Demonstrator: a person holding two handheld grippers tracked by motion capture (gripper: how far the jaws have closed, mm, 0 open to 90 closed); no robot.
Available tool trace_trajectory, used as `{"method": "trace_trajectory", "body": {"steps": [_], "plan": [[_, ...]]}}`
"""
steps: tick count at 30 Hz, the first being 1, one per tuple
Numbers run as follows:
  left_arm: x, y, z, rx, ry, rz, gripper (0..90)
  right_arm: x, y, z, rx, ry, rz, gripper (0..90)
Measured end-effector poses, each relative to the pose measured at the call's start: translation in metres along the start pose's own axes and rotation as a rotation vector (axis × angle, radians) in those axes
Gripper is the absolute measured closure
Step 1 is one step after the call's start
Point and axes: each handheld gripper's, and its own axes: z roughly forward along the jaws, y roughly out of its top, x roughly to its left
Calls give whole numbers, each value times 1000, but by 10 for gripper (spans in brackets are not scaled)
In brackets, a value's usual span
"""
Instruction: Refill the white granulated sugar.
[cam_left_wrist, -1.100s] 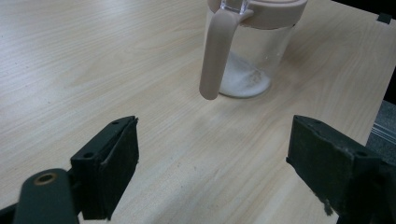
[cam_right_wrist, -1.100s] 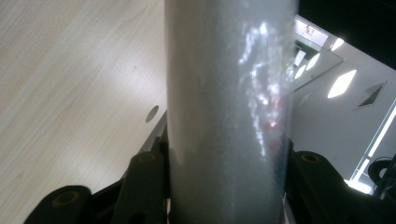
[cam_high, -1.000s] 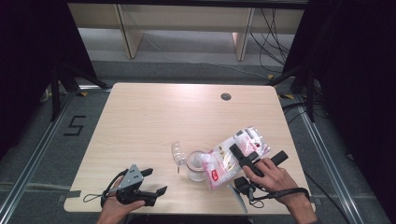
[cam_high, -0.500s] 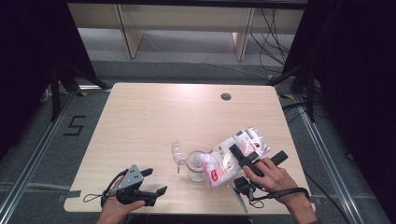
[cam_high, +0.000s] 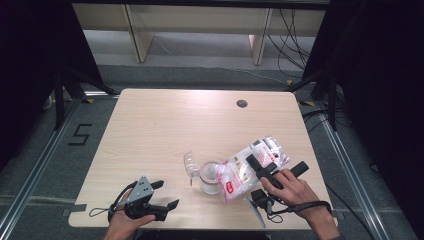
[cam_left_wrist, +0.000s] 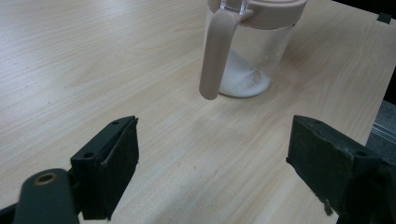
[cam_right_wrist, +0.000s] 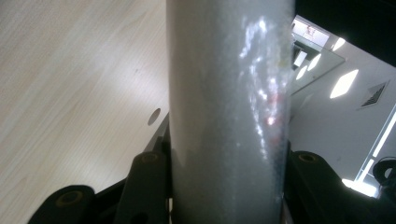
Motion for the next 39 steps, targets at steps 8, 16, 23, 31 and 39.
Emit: {"method": "trace_trajectory", "body": {"steps": [8,16,23,31,39], "plan": [[0,0,-1,3,6,1,161,0,0,0,-3,5,3,641],[1,1,0,1,-2,26,161,1,0,0,-7,-6,14,645],[1,0,0,2,-3,25,162,2,-1,0,-8,-10,17,647],[1,1,-2,5,7,30,162,2,0,1,-12,-7,20,650],[2,1,-2,8,3,37,162,3,1,2,-17,-7,16,652]]}}
